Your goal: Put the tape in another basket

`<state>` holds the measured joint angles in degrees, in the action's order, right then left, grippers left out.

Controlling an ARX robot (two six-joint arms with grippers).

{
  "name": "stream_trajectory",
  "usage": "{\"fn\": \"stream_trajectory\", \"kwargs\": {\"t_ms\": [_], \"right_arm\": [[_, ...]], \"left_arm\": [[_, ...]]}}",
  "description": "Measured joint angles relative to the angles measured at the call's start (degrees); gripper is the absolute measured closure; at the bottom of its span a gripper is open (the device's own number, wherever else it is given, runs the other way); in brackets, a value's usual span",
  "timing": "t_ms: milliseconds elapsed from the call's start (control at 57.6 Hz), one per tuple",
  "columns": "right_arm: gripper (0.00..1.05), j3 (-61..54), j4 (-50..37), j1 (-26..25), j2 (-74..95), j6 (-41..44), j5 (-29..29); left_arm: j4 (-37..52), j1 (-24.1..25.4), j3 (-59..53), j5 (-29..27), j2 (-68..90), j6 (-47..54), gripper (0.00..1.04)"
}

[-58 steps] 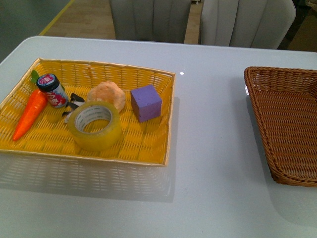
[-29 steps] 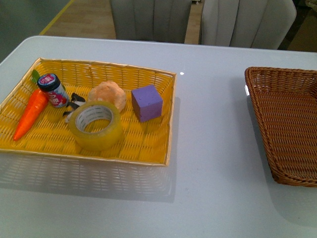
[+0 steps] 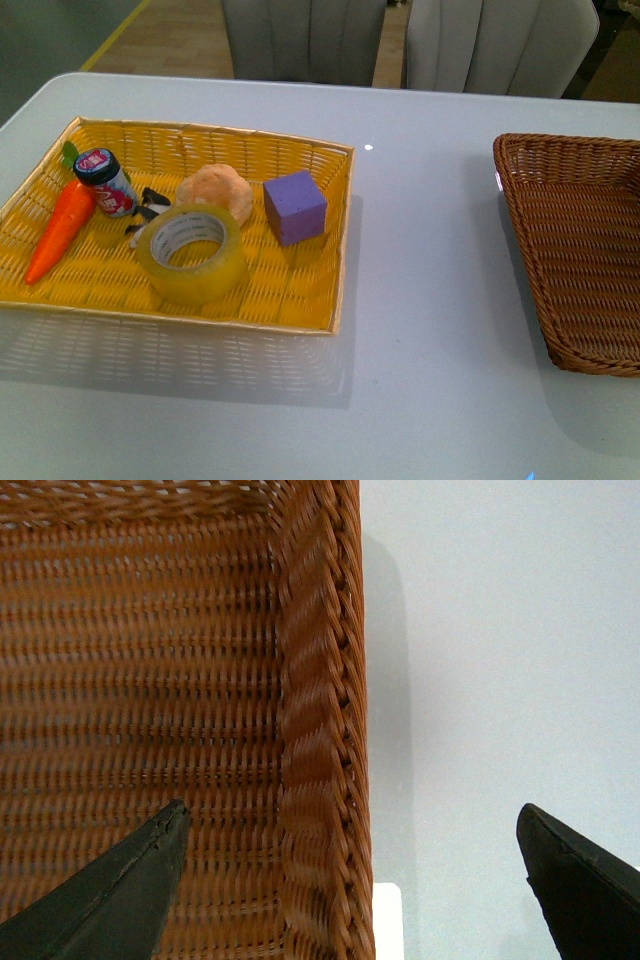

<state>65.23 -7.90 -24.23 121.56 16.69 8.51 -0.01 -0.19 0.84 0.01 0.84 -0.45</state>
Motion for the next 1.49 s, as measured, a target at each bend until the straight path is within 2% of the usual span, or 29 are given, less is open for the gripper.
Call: {"fn": "stream_trajectory", "kwargs": {"t_ms": [382,416,486,694,798,920,1267,1492], "right_arm": [[0.09,2.8,0.44,1.27,9.09,1.36,-3.02],[0.13,2.95,0.39,1.29,9.42,1.36,-3.23],[0.29,3.26,0.39,1.31,9.81,1.31,-3.32],[0.6,3.08,1.01,1.97,9.53,1.05,-1.95],[0.8,1.22,1.68,3.37,7.89,0.24,-0.74],[0.97,-1.53,1.7,5.9,5.53,-3.63,0.44],[0.99,-7.76,0.52,15.12,2.23,-10.38,1.31],[0.99,-10.21,1.07,19.26,0.55,-18.49,0.2]], "left_arm": [[0.0,0.0,0.0,0.0,0.0,0.0,0.09],[0.0,0.0,0.0,0.0,0.0,0.0,0.09],[0.0,0.0,0.0,0.0,0.02,0.0,0.09],[0.0,0.0,0.0,0.0,0.02,0.0,0.09],[0.0,0.0,0.0,0.0,0.0,0.0,0.09],[0.0,0.0,0.0,0.0,0.02,0.0,0.09],[0.0,0.0,0.0,0.0,0.02,0.0,0.09],[0.0,0.0,0.0,0.0,0.02,0.0,0.09]]}}
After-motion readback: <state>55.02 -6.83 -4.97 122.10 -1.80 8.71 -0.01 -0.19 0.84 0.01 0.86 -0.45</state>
